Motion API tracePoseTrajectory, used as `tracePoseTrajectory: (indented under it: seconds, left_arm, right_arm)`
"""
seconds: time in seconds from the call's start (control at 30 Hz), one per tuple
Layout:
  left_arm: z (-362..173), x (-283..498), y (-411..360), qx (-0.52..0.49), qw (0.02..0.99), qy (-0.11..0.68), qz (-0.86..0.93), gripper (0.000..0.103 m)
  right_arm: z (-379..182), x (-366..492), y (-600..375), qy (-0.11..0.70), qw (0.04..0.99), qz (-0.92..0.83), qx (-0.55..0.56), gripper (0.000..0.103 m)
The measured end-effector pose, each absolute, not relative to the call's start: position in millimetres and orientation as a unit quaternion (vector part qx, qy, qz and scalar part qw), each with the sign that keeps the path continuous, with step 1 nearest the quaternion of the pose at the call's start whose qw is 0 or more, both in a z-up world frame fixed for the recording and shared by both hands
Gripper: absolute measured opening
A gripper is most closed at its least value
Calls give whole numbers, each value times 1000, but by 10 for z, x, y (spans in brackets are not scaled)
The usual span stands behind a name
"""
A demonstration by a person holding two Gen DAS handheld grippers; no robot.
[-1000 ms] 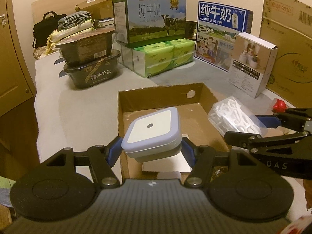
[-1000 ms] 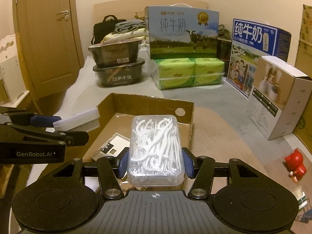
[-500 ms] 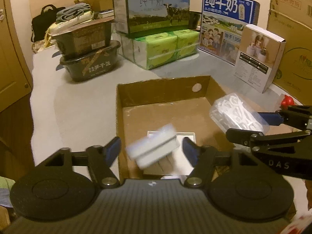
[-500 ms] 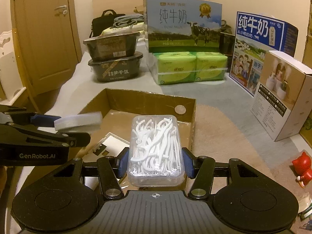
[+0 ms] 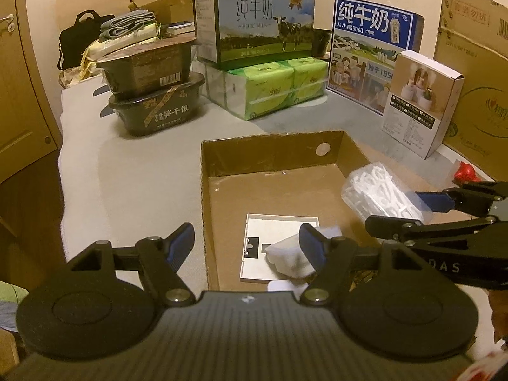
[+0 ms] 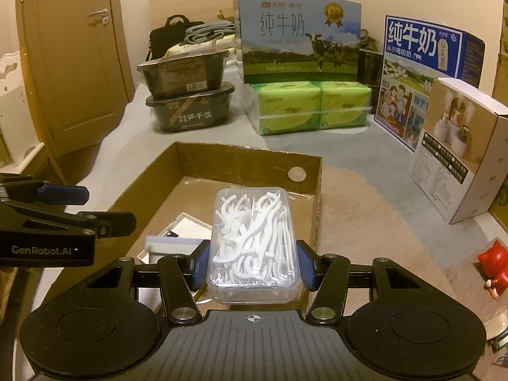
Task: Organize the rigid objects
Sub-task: 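Open both tools to drop the night light and floss-pick box into the box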
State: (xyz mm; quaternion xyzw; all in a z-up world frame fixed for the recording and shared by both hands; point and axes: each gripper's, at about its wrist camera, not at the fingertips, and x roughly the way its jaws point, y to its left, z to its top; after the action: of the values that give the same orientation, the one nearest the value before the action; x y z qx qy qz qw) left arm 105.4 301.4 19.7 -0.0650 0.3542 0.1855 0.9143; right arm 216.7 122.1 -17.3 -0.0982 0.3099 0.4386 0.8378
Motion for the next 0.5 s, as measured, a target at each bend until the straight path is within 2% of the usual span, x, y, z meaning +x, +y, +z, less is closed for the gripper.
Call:
tracePoseTrajectory:
  seconds: [0.2,0.33,0.5]
  left_arm:
    - [193,1039,3001,-68,914,354,188,72]
    - [204,970,2964,-70,913,353,192,73]
    - [292,817,2881,-76,915,345,193,73]
  right_arm:
    - [-164,2192,1205,311,833,450,-81,56]
    - [-95,2147,1148,300,839,446,-79,62]
    - [30,2058,963,295,847,437,-68,63]
